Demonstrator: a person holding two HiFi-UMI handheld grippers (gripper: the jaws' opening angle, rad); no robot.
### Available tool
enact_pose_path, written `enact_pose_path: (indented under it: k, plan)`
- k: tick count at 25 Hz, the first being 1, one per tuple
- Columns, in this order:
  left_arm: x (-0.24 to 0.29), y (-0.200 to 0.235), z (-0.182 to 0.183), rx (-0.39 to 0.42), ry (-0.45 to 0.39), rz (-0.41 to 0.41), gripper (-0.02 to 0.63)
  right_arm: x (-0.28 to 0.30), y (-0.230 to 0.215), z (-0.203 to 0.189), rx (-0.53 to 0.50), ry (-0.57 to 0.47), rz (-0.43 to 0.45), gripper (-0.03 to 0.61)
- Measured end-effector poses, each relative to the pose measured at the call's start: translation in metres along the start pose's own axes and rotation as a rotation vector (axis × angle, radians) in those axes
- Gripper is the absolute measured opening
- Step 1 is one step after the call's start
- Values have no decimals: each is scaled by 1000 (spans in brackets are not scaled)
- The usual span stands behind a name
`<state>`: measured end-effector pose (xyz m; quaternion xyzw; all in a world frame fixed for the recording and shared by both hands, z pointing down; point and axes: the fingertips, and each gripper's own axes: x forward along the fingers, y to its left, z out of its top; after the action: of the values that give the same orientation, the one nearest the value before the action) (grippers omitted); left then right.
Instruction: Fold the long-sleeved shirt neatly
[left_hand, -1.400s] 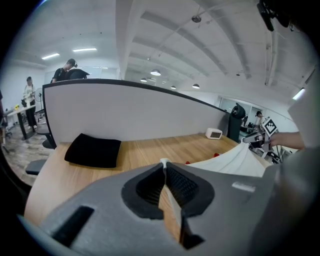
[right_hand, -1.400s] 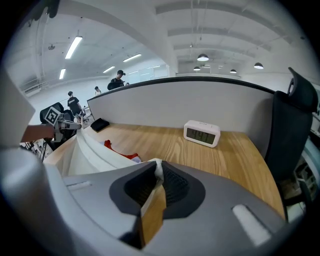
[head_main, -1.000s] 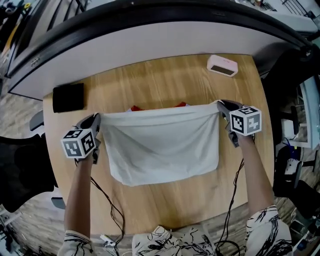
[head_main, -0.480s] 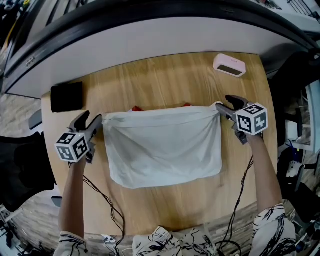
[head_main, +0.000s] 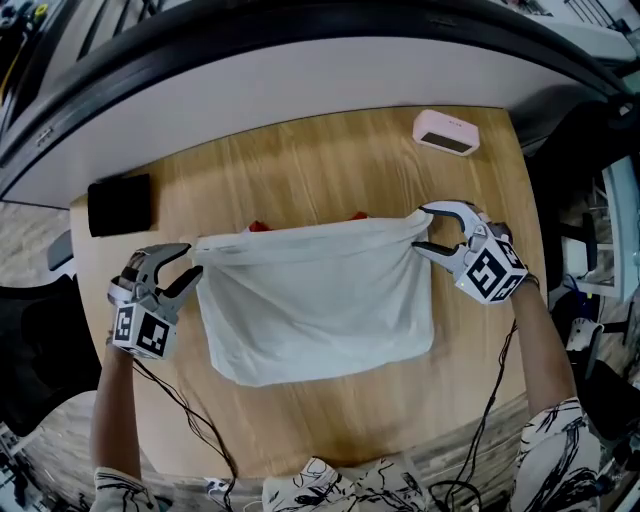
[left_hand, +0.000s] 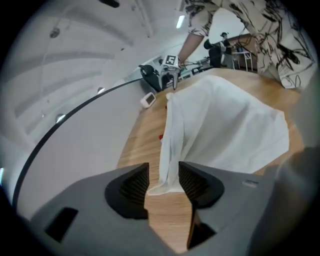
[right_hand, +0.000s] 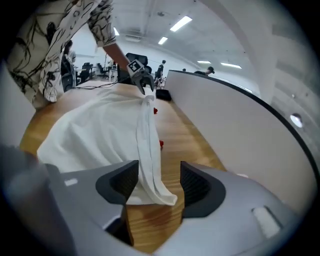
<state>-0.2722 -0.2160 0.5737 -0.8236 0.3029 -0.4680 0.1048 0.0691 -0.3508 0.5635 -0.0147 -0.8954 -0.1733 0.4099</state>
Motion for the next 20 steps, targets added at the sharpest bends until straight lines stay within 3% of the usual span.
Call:
enact_pose_path:
  k: [4,6,8,9,13,17,18,20]
  plan:
    - [21,-10,-3,94,61,-49,154,21,16,-8,-136,93,59,253]
    - [26,-10,-7,116,90,-59,118,27,14,-9,-138,96,50,155]
    - [28,-5,-12,113,114,-42,9,27,7,-8,-98,84,40,25]
    - [28,0,-14,91,121,-30,8,27,3,-8,-79,84,37,16]
    - [34,18,-21,-63,142,6,8,30,-19,-15,26,108,-20,15]
    - [51,28,-37,-287,186,-5,29,43,-35,-30,139,176,-57,17]
    - [52,32,-39,-339,183,3,56,45,-36,-32,158,185,-66,26]
    - [50,44,-41,-460,147,36,178,46,-38,-36,227,173,-86,95]
